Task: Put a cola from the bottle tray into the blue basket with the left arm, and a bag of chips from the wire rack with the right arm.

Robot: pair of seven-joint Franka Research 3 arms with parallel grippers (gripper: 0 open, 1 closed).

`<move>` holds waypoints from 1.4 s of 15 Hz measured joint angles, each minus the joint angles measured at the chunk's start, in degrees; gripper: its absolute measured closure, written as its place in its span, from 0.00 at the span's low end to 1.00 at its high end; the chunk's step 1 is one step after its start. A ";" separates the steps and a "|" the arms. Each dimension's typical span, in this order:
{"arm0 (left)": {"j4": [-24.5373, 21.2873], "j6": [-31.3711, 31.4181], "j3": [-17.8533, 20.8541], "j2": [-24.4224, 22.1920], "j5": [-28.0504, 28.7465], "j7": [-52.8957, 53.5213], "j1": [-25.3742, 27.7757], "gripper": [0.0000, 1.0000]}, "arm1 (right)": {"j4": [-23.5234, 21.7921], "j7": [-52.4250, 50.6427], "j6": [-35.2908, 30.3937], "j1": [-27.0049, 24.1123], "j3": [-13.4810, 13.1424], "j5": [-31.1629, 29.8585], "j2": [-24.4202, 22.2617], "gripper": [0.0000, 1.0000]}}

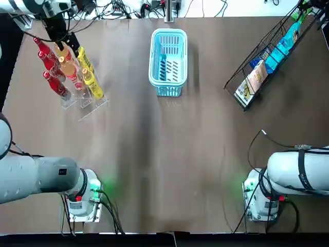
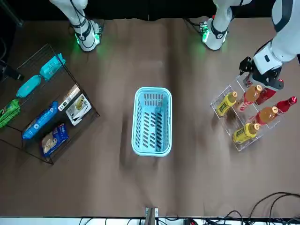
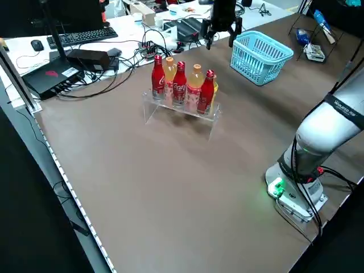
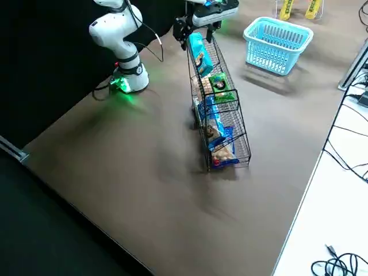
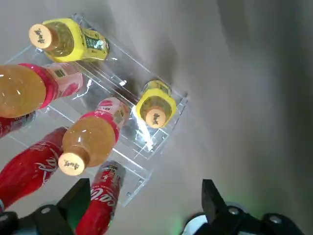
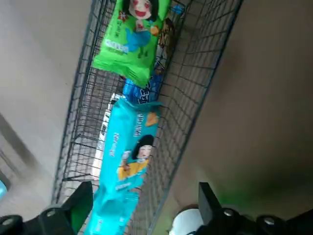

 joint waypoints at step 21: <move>-12.65 3.78 0.24 -8.30 1.26 27.53 9.86 0.01 | -0.34 12.59 -0.85 3.63 0.24 -1.86 3.25 0.39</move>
